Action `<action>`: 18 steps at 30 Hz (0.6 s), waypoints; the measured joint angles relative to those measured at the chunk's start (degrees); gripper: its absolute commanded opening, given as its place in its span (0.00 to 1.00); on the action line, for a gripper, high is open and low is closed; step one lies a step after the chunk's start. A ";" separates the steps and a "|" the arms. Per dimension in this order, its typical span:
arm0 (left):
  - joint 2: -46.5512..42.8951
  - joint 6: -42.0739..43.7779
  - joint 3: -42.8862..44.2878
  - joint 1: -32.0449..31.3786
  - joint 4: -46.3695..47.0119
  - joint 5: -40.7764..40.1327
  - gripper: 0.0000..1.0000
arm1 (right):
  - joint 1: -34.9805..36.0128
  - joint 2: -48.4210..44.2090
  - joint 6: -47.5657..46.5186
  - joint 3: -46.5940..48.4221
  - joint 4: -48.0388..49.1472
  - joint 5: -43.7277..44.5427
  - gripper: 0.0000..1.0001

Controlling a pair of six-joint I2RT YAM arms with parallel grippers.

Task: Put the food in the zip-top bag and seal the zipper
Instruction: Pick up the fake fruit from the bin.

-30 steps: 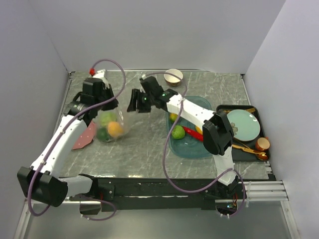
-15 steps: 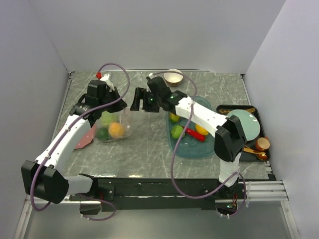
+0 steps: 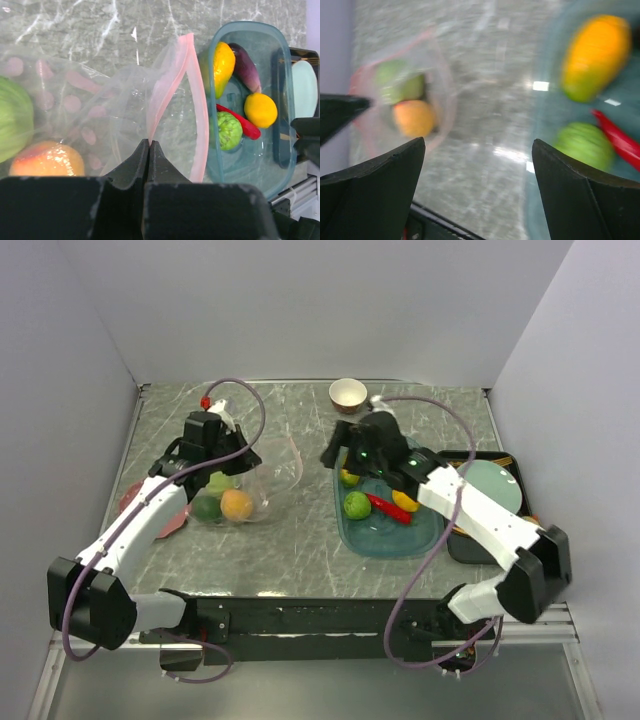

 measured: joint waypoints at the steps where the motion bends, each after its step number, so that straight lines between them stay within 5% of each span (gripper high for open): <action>1: 0.00 -0.09 -0.07 -0.04 0.17 0.24 0.01 | -1.14 -1.86 0.26 -1.81 -0.83 0.68 0.95; 10: 0.00 -0.33 -0.20 -3.06 1.25 1.22 0.01 | -4.63 -6.38 1.92 -15.89 -4.48 1.57 0.95; 18: 0.00 -1.03 -0.22 -4.09 1.22 1.18 0.01 | -4.66 -1.25 4.26 -16.90 -4.33 0.85 0.95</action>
